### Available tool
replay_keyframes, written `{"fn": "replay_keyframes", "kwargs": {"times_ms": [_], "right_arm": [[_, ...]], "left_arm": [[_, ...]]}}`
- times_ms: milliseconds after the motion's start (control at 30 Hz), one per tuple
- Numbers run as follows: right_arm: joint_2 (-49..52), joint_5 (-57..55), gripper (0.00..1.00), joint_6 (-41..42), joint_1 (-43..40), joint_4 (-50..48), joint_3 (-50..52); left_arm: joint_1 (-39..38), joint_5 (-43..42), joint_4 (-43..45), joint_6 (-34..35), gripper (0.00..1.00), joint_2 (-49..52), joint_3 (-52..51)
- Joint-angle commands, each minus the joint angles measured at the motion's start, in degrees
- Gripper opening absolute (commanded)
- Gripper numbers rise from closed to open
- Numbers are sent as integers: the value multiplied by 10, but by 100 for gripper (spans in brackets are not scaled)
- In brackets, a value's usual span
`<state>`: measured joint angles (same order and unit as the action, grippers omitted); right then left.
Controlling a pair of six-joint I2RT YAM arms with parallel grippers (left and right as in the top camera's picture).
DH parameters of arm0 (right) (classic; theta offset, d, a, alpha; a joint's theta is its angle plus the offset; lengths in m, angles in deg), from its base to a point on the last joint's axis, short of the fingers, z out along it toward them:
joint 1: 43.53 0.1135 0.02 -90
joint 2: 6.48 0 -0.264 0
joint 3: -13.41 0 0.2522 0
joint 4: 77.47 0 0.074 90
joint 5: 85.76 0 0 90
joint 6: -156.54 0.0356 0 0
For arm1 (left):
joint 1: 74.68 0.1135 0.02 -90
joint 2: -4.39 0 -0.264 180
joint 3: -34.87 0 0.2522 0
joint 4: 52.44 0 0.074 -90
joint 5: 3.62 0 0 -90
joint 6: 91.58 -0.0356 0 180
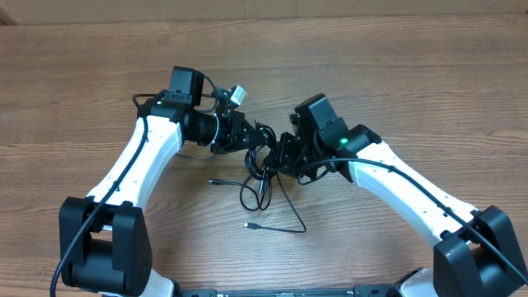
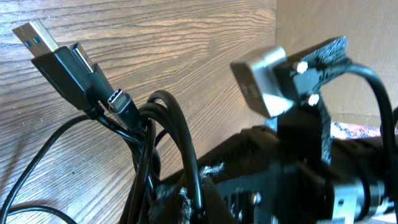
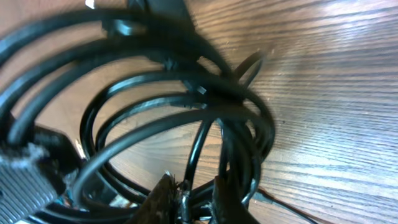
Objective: Untangle cables
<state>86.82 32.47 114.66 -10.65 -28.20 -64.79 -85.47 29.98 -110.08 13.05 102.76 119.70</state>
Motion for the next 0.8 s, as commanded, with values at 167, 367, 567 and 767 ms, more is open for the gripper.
{"fn": "replay_keyframes", "kwargs": {"times_ms": [167, 367, 567, 767], "right_arm": [[1, -68, 4, 46, 27, -22, 1], [1, -68, 4, 46, 4, -96, 1], [1, -78, 6, 45, -8, -120, 1], [1, -129, 22, 39, 0, -91, 1]], "left_arm": [[-1, -17, 2, -14, 4, -2, 3], [-1, -17, 0, -20, 4, -2, 3], [-2, -17, -4, -27, 4, -2, 3], [-1, -17, -4, -29, 4, -2, 3]]}}
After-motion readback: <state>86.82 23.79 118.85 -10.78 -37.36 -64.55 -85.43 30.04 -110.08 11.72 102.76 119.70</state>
